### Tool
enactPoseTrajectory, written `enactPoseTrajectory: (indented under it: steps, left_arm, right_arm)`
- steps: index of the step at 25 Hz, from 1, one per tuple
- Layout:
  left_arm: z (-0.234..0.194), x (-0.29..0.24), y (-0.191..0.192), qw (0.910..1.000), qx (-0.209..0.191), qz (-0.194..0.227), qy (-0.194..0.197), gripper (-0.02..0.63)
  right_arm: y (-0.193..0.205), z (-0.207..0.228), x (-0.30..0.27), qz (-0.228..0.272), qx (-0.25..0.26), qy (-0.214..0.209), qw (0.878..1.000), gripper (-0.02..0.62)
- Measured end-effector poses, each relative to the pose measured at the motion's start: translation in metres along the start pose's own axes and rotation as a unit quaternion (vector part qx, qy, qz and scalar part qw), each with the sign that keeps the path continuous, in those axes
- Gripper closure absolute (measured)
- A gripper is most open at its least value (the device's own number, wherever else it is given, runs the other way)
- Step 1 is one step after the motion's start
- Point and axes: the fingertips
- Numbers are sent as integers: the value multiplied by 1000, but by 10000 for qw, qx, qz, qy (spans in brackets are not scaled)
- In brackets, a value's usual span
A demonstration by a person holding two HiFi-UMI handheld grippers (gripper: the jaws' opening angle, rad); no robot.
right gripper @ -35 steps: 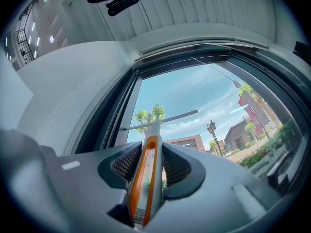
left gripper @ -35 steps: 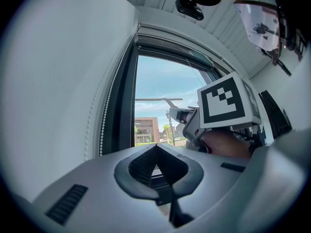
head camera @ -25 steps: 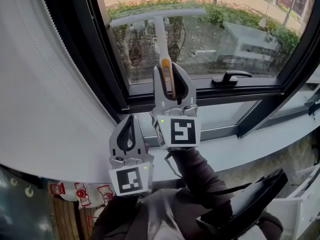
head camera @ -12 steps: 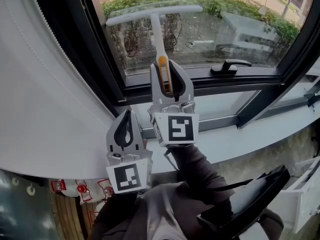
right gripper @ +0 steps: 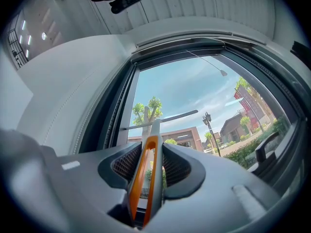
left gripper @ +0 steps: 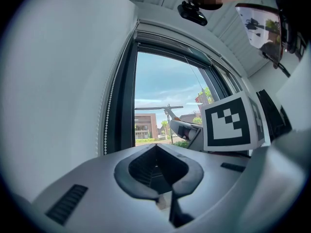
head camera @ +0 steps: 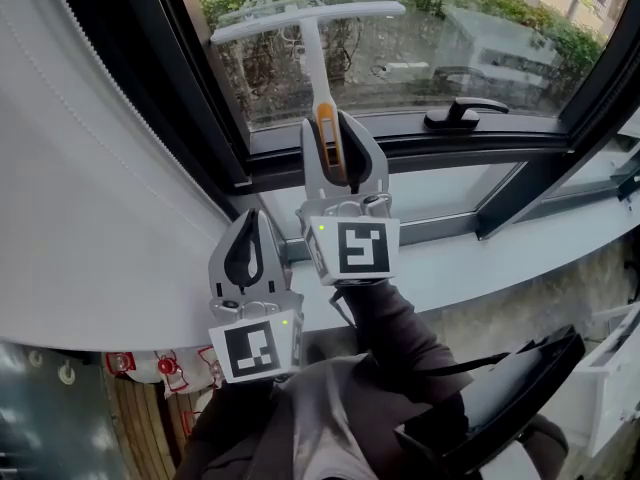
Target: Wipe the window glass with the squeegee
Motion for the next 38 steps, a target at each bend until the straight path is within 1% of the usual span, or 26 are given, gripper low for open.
enactPoseTrajectory:
  steps: [4, 7, 11, 24, 38]
  left_arm:
    - [-2, 2, 2, 10000, -7, -29, 4, 604]
    - [-6, 3, 1, 10000, 60, 41, -60, 604]
    - [-4, 4, 5, 10000, 63, -50, 25, 604]
    - [-4, 5, 8, 9999, 32, -70, 73, 604]
    - [0, 8, 20, 9997, 8, -212, 129, 604]
  right_arm:
    - [6, -1, 3, -59, -44, 30, 10000, 466]
    - [9, -1, 5, -101, -26, 61, 9999, 466]
    - [13, -2, 8, -130, -45, 72, 9999, 466]
    - [35, 0, 17, -288, -83, 108, 9995, 466]
    - [67, 2, 31, -596, -160, 141, 9980, 466]
Point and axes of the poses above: the fingertips, and each gripper's own axes: x backward along the fingers, z to its right, y out of its underside, and after that the axes turned 5 degrees about -z, right-handed
